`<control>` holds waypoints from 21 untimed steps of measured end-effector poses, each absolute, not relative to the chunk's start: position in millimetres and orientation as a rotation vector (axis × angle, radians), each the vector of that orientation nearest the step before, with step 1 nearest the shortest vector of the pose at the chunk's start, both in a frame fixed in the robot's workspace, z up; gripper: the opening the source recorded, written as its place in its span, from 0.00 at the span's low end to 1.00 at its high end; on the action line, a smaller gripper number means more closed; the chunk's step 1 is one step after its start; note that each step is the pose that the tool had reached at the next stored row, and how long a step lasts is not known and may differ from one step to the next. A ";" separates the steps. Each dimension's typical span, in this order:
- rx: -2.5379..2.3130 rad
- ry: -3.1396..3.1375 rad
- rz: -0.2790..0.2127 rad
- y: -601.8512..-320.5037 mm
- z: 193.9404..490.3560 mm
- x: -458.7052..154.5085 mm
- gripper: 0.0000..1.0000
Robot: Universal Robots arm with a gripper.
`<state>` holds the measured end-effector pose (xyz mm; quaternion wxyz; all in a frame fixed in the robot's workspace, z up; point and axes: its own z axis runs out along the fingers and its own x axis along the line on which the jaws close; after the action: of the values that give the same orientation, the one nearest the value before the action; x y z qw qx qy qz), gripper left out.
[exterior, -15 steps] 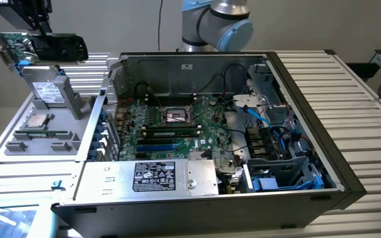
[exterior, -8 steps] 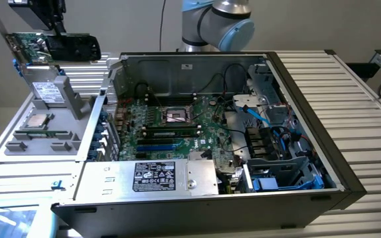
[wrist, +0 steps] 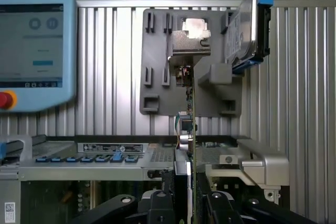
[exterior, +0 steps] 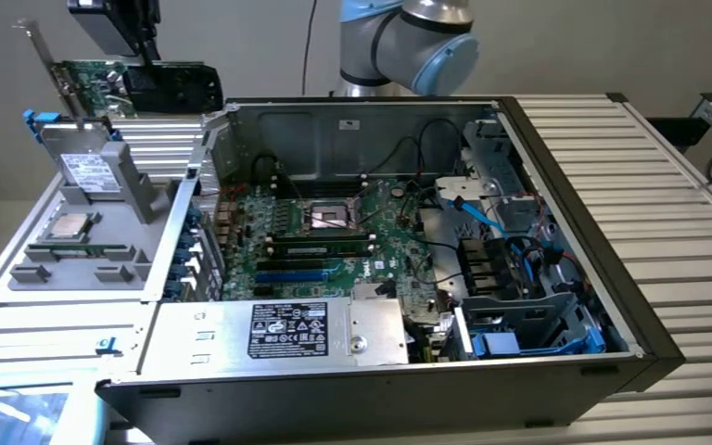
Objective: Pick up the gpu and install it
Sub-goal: 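Insert the gpu into the slot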
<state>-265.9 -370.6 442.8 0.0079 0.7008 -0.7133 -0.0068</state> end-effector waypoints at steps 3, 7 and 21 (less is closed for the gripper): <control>2.192 -2.231 -0.025 -370.8 442.8 -252.0 0.28; 2.194 -2.233 -0.028 -370.9 442.7 -233.9 0.28; 2.199 -2.238 -0.040 -371.3 442.3 -165.7 0.28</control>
<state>-165.7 -371.3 442.3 0.0020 0.7009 -0.7132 -0.0128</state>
